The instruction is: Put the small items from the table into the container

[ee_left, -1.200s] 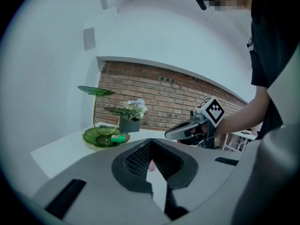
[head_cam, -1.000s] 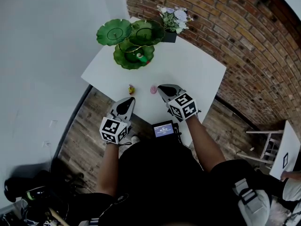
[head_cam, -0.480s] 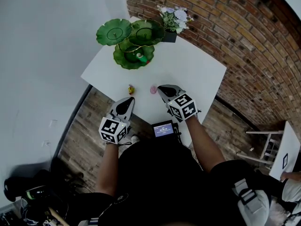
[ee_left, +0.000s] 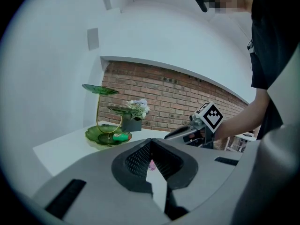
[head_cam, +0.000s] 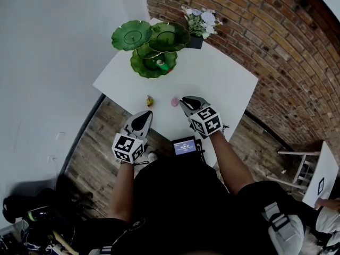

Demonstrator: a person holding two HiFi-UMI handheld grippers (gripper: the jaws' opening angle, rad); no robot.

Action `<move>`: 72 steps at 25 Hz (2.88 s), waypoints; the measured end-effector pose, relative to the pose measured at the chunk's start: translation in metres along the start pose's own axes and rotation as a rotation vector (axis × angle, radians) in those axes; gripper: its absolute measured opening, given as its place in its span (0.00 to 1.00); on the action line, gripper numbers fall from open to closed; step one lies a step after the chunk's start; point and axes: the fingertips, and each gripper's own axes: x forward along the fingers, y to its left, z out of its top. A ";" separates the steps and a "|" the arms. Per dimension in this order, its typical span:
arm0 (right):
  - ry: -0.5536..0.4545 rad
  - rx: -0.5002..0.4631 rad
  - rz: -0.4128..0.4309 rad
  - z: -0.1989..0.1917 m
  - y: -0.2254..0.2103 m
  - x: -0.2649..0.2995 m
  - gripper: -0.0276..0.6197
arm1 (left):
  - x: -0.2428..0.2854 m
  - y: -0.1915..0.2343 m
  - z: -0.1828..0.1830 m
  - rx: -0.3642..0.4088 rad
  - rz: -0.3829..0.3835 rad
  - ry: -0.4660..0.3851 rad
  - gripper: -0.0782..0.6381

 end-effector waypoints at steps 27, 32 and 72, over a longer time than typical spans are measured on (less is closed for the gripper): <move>0.228 -0.051 0.137 -0.056 -0.004 0.069 0.36 | 0.002 0.015 -0.026 -0.076 0.095 0.064 0.12; 0.253 -0.062 0.131 -0.063 -0.004 0.075 0.36 | 0.000 0.017 -0.029 -0.083 0.108 0.078 0.12; 0.141 -0.008 0.073 -0.012 -0.008 0.042 0.31 | 0.024 0.016 -0.002 -0.026 0.028 0.028 0.12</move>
